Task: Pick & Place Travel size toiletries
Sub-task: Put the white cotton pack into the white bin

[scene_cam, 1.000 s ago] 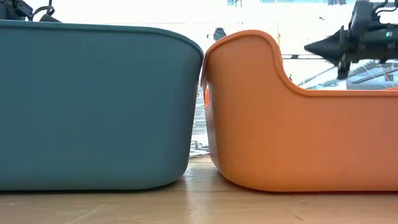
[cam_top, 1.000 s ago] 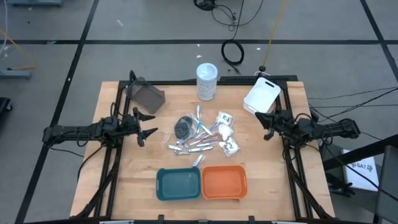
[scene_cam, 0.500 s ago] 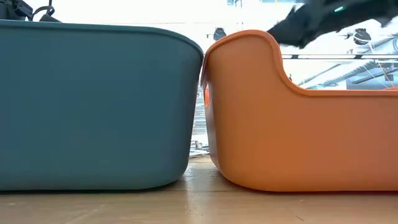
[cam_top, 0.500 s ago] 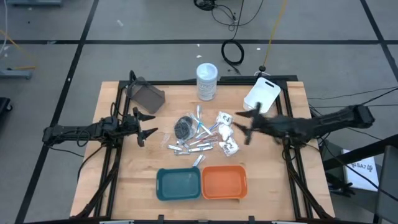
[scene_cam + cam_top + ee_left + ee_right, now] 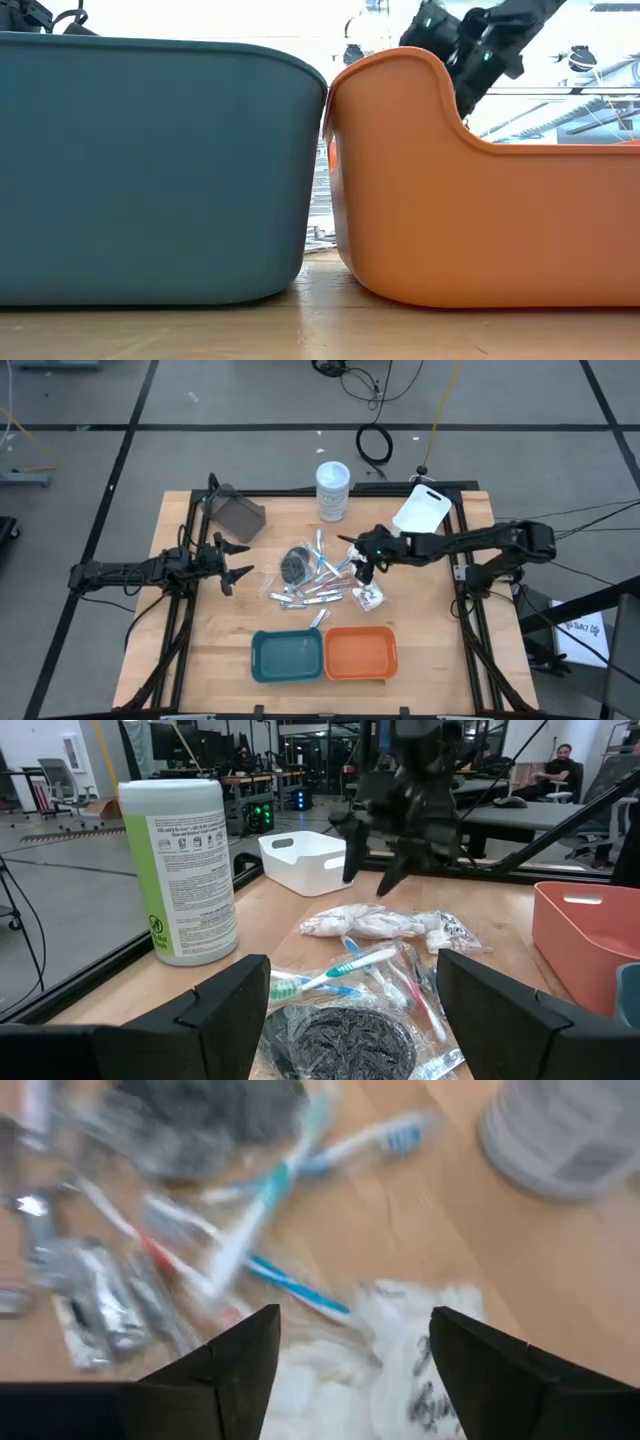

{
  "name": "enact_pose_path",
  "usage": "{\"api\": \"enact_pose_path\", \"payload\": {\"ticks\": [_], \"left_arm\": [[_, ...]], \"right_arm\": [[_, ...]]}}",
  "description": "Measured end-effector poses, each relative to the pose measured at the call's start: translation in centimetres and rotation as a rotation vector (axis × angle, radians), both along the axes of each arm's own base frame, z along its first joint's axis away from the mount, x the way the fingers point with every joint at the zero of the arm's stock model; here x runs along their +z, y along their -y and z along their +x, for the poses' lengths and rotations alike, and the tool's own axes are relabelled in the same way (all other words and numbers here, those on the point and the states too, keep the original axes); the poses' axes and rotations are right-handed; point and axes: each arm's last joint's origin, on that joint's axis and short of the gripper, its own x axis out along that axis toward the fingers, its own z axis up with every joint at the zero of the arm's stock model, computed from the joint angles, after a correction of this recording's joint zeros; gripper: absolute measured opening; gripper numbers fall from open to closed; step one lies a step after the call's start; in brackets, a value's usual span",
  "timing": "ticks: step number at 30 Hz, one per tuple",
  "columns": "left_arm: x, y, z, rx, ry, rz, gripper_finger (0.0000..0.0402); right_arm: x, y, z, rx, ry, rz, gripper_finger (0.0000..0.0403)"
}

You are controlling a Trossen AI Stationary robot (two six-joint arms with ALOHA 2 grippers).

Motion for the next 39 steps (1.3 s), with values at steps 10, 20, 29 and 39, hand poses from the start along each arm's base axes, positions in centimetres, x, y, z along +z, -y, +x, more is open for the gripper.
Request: {"api": "enact_pose_path", "payload": {"ticks": [10, 20, 29, 39], "left_arm": [[0.0, 0.0, 0.0, 0.001, 0.000, 0.000, 0.0280], [0.0, 0.0, 0.0, 0.001, 0.000, 0.000, 0.0280], [0.0, 0.0, 0.0, 0.001, 0.000, 0.000, 0.0280], [0.0, 0.0, 0.0, 0.001, 0.000, 0.000, 0.0280]], "right_arm": [[-3.7, 0.6, 0.9, -0.054, -0.129, -0.006, 0.0225], [-2.9, 1.1, 0.7, -0.110, -0.091, -0.016, 0.0204], [-3.0, 1.5, 0.4, -0.090, -0.127, -0.047, 0.0178], [-3.2, 3.2, -0.2, -0.143, -0.141, -0.070, 0.0164]]}}
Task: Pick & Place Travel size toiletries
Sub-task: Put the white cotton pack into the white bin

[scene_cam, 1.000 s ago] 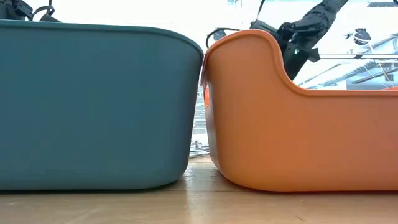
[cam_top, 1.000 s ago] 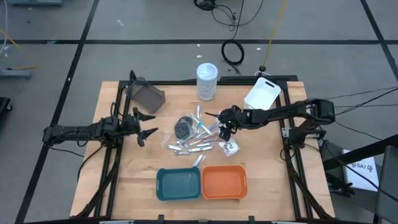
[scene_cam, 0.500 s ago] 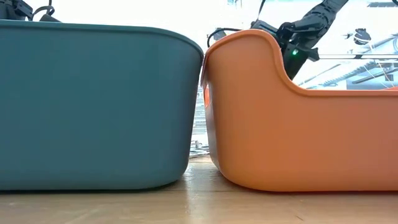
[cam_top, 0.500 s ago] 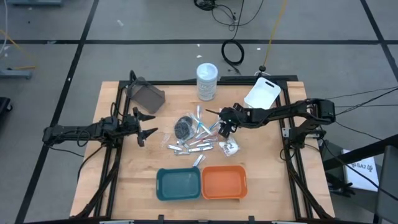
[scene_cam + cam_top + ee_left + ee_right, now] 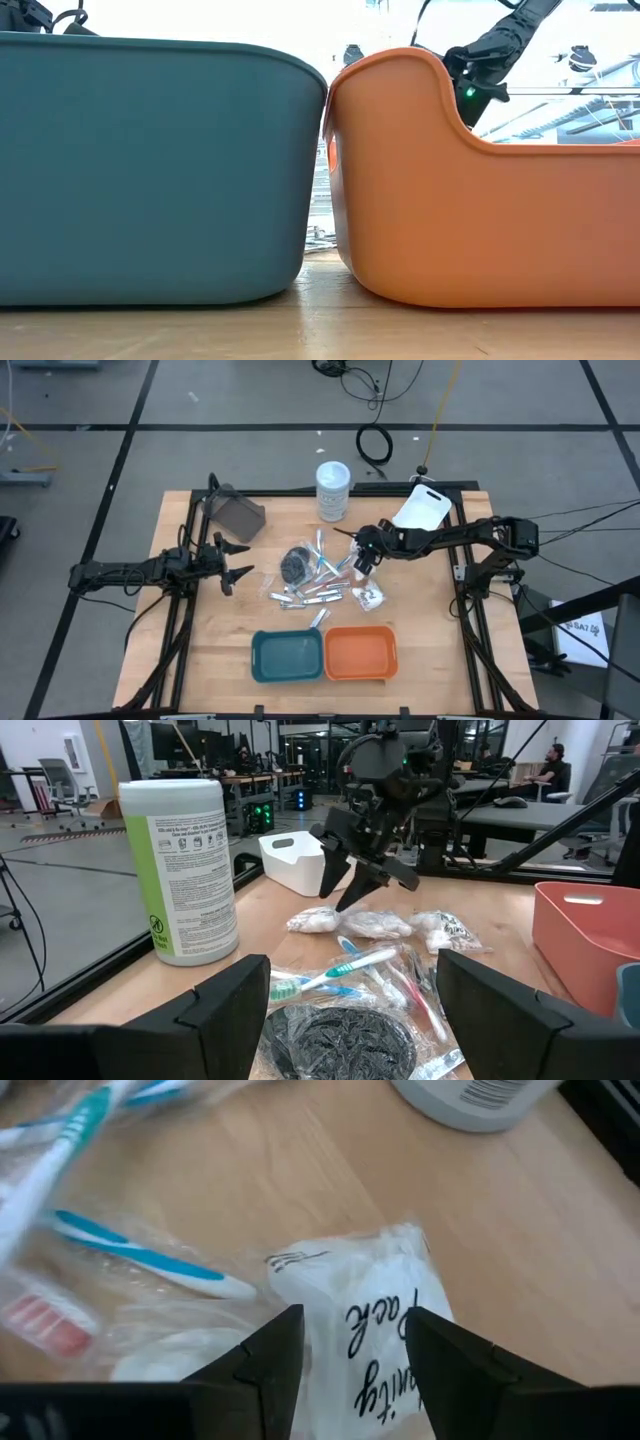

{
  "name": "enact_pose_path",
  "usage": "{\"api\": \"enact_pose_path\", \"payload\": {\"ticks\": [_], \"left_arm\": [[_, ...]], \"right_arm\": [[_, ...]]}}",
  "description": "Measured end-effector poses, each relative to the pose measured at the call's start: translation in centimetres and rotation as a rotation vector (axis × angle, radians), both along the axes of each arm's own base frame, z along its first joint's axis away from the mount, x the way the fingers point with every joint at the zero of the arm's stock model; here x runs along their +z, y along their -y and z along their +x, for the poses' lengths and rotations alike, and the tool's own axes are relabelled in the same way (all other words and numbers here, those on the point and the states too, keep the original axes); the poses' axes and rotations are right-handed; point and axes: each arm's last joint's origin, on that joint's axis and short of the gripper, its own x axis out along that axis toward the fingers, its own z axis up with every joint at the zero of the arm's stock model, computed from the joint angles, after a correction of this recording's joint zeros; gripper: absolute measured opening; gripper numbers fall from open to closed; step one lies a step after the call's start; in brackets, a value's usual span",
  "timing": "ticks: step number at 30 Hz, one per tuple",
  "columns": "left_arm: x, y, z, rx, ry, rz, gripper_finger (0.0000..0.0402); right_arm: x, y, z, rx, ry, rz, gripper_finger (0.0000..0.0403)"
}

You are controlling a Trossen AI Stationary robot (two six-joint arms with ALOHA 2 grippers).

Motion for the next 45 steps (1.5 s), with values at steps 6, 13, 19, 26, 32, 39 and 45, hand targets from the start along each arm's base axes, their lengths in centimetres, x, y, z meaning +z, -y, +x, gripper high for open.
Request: {"api": "enact_pose_path", "payload": {"ticks": [6, 13, 19, 26, 32, 39, 45], "left_arm": [[0.0, 0.0, 0.0, 0.000, 0.000, 0.000, 0.0280], [0.0, 0.0, 0.0, 0.000, 0.001, 0.000, 0.0280], [0.0, 0.0, 0.0, 0.000, 0.001, 0.000, 0.0280], [0.0, 0.0, 0.0, 0.000, 0.001, 0.000, 0.0280], [0.0, 0.0, 0.0, 0.000, 0.001, 0.000, 0.0280], [0.0, 0.0, 0.0, 0.000, 0.000, 0.000, 0.0280], [0.0, 0.0, 0.0, 0.000, 0.000, 0.000, 0.0280]], "right_arm": [[-1.2, -0.4, -0.7, 0.030, -0.004, 0.044, 0.0163], [-1.4, -0.4, -0.9, 0.018, -0.007, 0.052, 0.0144], [-1.4, -0.4, -0.9, 0.028, -0.011, 0.048, 0.0111], [-1.4, -0.4, -0.9, 0.028, -0.011, 0.048, 0.0055], [-1.3, -0.4, -0.8, 0.030, 0.004, 0.044, 0.0007], [-1.0, -0.4, -0.4, 0.057, 0.055, 0.040, 0.0005], [-0.1, -0.6, -0.5, 0.086, 0.098, 0.051, 0.0003]]}}
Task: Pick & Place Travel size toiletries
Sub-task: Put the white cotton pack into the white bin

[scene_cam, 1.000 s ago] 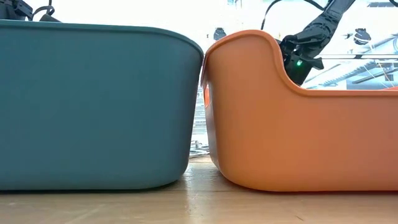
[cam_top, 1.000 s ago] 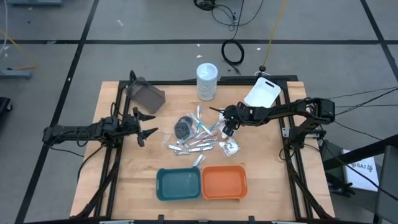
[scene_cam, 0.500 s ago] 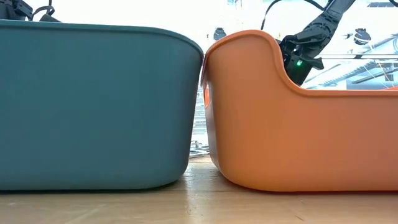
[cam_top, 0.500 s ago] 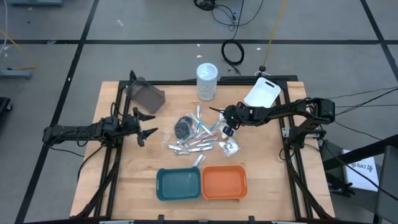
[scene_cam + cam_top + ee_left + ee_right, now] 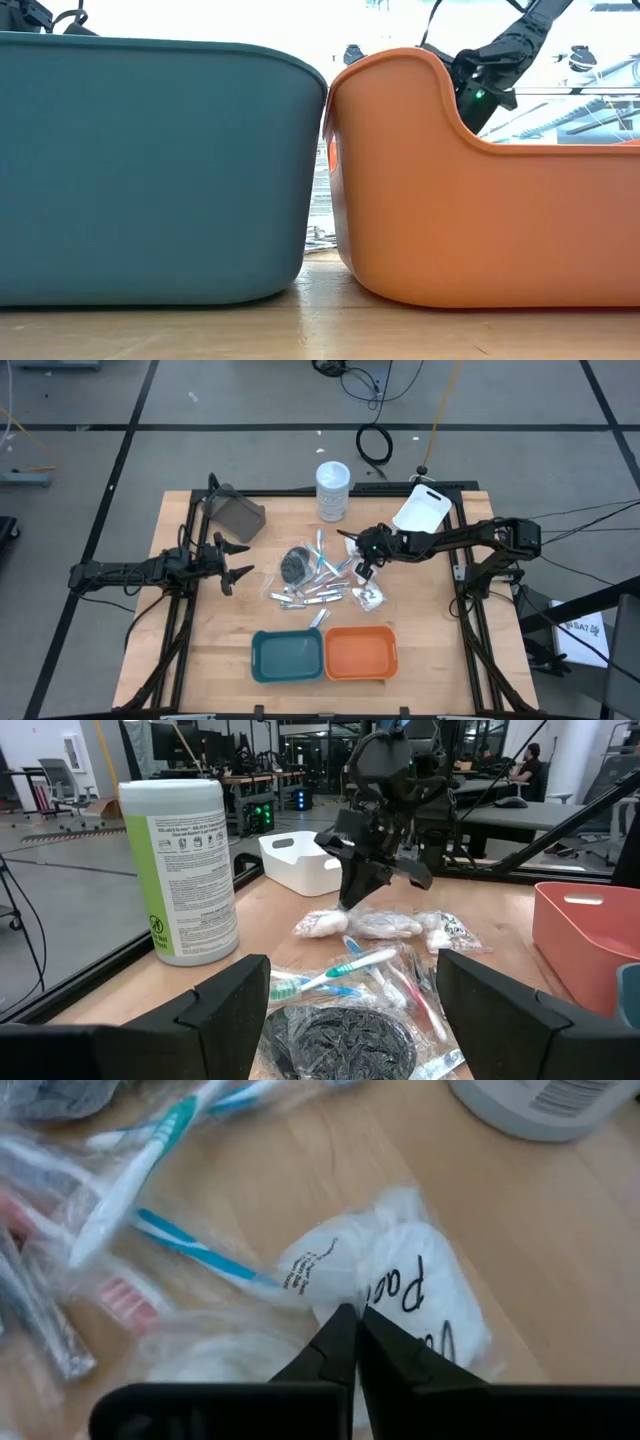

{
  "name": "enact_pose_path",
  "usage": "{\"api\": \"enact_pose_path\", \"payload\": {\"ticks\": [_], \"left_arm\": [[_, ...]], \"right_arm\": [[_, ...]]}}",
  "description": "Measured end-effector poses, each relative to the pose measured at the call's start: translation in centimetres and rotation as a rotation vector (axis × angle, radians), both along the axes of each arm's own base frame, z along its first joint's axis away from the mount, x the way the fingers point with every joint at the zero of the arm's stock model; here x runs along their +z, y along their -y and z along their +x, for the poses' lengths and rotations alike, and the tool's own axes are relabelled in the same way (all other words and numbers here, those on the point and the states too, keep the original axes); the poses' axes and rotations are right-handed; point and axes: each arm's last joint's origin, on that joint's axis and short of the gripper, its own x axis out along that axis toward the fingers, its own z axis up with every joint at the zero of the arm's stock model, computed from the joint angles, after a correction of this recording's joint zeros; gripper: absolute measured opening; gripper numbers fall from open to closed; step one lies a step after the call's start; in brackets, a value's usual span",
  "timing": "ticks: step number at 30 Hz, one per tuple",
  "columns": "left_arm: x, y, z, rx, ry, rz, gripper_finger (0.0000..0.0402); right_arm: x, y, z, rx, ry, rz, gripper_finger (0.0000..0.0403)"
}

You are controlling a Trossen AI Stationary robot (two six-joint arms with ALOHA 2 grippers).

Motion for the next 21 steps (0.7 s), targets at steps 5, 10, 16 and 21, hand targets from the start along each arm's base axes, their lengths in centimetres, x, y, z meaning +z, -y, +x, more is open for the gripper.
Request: {"api": "enact_pose_path", "payload": {"ticks": [5, 10, 16, 21], "left_arm": [[0.0, 0.0, 0.0, 0.000, 0.000, 0.000, 0.0280], [0.0, 0.0, 0.0, 0.000, 0.000, 0.000, 0.0280], [0.0, 0.0, 0.0, 0.000, 0.000, 0.000, 0.0280], [0.0, 0.0, 0.0, 0.000, 0.000, 0.000, 0.0280]], "right_arm": [[1.7, -0.1, -0.4, 0.003, 0.063, -0.013, 0.0001], [4.1, -0.3, -1.0, 0.020, 0.157, -0.024, 0.0001], [6.8, -0.7, -2.7, 0.020, 0.217, -0.046, 0.0001], [8.2, -0.9, -4.3, -0.048, 0.201, -0.106, 0.0000]]}}
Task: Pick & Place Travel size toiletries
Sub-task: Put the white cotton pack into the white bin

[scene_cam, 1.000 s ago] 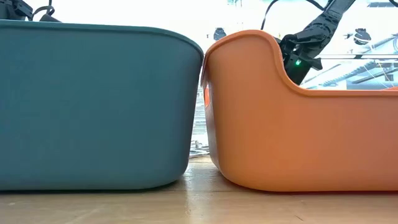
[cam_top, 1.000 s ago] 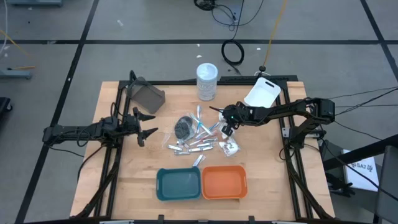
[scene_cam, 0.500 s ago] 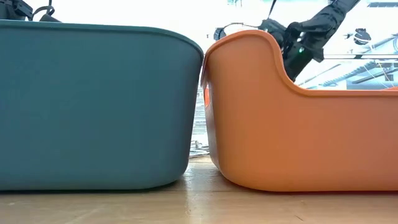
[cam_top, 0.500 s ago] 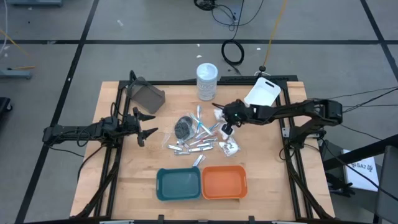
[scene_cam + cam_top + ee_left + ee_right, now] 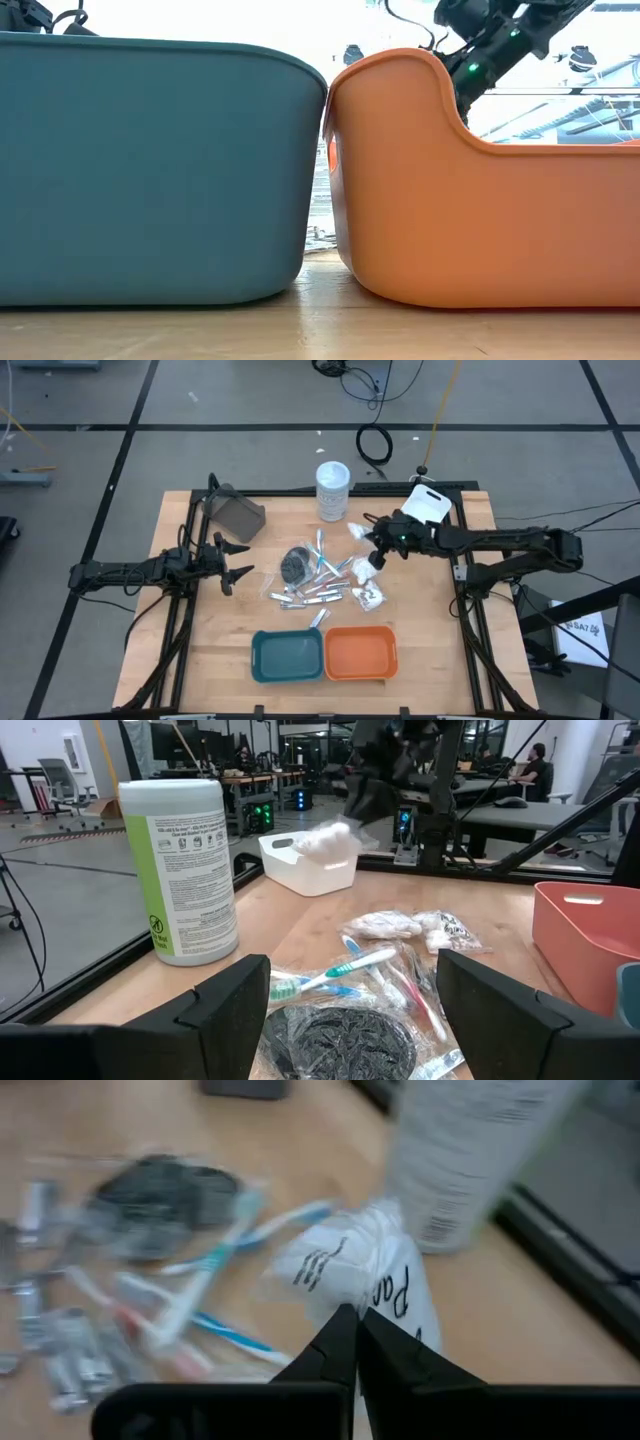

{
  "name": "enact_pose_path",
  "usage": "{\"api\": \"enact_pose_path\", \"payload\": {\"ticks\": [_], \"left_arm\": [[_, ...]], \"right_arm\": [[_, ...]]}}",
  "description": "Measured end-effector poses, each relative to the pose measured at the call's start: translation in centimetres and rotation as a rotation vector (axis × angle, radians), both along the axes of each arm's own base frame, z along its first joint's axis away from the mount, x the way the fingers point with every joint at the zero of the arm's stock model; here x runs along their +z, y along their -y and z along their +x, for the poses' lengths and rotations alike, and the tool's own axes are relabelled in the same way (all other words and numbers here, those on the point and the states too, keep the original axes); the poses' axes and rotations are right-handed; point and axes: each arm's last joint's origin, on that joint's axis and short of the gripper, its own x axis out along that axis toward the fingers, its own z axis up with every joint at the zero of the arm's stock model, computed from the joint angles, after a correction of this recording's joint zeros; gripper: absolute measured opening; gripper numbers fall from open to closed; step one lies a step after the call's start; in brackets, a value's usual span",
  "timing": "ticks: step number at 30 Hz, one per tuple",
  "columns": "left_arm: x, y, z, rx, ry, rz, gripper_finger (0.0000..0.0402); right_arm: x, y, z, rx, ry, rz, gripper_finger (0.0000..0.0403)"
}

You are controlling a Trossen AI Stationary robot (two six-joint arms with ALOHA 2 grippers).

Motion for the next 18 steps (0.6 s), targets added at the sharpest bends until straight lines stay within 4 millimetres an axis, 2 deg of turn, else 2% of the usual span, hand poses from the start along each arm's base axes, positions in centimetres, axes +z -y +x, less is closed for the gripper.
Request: {"api": "enact_pose_path", "payload": {"ticks": [10, 18], "left_arm": [[0.0, 0.0, 0.0, 0.000, 0.000, 0.000, 0.0280], [0.0, 0.0, 0.0, 0.000, 0.000, 0.000, 0.0280]], "right_arm": [[0.8, -0.1, -3.5, -0.269, -0.125, -0.089, 0.0000], [0.4, 0.0, -5.3, -0.471, -0.217, -0.129, 0.0000]]}}
